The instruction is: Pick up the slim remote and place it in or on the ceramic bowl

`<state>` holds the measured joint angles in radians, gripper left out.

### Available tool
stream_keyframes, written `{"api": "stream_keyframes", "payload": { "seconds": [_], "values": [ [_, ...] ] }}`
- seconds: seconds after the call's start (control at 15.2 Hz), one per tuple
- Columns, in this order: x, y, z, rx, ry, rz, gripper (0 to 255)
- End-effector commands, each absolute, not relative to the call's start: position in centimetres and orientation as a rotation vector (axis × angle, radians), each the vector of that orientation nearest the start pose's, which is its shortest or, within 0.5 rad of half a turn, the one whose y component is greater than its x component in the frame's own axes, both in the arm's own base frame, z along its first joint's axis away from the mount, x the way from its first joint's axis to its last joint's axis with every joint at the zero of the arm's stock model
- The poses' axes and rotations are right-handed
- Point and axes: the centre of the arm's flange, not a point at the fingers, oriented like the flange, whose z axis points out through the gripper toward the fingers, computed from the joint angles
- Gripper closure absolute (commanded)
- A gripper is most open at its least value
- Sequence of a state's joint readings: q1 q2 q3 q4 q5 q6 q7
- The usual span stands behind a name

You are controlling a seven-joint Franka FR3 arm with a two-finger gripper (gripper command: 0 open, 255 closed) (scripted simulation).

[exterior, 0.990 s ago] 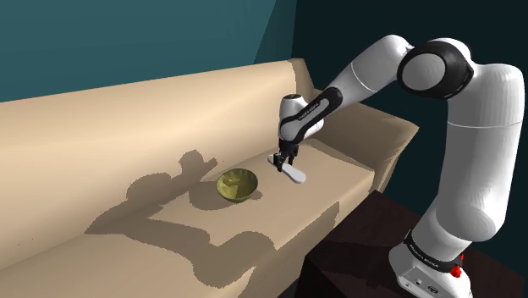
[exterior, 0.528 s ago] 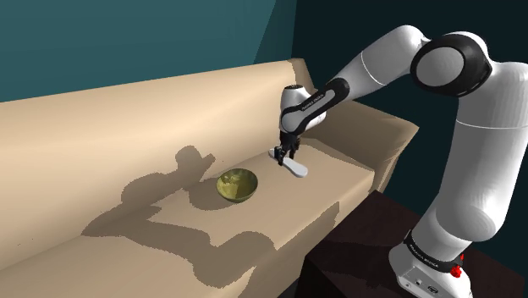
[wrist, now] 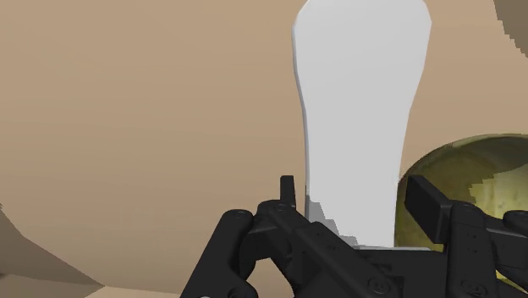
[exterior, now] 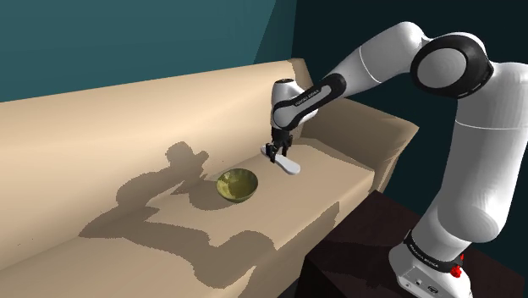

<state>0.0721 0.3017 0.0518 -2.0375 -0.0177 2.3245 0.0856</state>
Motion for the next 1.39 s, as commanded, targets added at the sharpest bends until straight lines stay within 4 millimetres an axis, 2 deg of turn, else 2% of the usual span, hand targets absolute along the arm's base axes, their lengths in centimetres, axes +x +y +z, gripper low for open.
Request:
{"api": "stream_keyframes", "payload": {
  "seconds": [0.0,0.79,1.32],
  "values": [
    [60.1,9.6,29.6,-3.139,-0.075,0.022,255],
    [66.8,24.4,30.2,-3.139,-0.075,0.022,255],
    [66.7,24.4,26.0,-3.139,-0.075,0.022,255]
  ]
}}
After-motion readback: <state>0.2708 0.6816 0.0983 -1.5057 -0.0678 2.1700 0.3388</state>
